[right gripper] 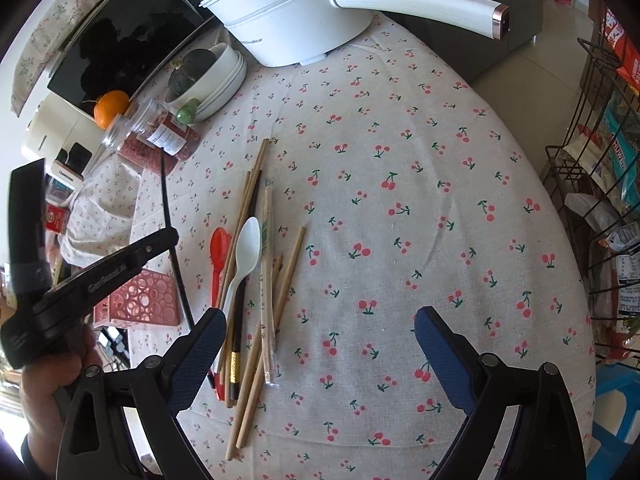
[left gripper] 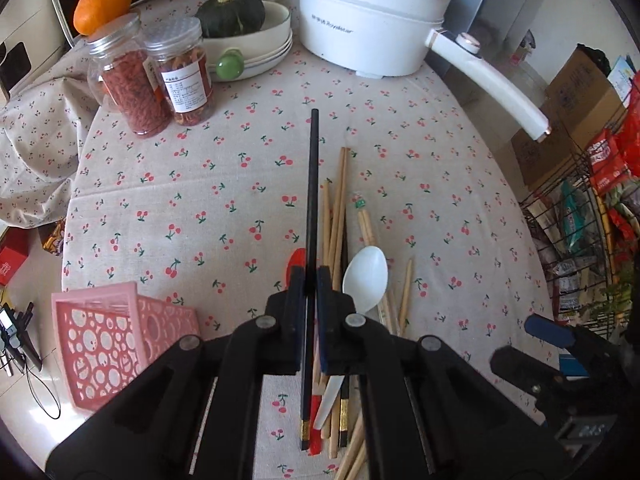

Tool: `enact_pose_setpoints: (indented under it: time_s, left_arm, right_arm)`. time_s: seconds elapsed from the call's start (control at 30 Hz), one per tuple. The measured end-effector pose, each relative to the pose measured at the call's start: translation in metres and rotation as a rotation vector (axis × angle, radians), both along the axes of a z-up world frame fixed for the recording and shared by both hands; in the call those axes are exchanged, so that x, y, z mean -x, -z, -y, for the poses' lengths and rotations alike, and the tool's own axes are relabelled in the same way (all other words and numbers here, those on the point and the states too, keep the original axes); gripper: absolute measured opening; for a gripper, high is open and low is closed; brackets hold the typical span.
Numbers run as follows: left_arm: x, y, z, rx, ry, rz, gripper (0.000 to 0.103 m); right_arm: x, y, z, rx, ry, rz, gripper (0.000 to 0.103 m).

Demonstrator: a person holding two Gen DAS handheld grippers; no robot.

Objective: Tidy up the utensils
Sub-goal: 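Lift the black chopstick with the left gripper while the right gripper grasps a wooden chopstick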

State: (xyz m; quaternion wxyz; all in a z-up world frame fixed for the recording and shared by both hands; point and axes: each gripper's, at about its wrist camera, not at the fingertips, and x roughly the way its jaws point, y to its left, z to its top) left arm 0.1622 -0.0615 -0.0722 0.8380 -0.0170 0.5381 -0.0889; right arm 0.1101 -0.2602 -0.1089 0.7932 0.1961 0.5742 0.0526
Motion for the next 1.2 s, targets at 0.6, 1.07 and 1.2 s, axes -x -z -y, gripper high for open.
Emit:
enact_pose_setpoints:
  time_s: [0.6, 1.07, 1.2]
  left_arm:
    - [0.077, -0.035, -0.055, 0.143, 0.017, 0.218, 0.006]
    - [0.090, -0.032, -0.083, 0.191, -0.003, 0.192, 0.007]
    - [0.091, -0.032, -0.088, 0.186, -0.007, 0.188, 0.008]
  right_arm:
    - [-0.017, 0.029, -0.033, 0.059, -0.019, -0.064, 0.095]
    - [-0.041, 0.056, -0.049, 0.164, 0.019, -0.061, 0.048]
    - [-0.040, 0.057, -0.068, 0.269, -0.021, -0.054, 0.047]
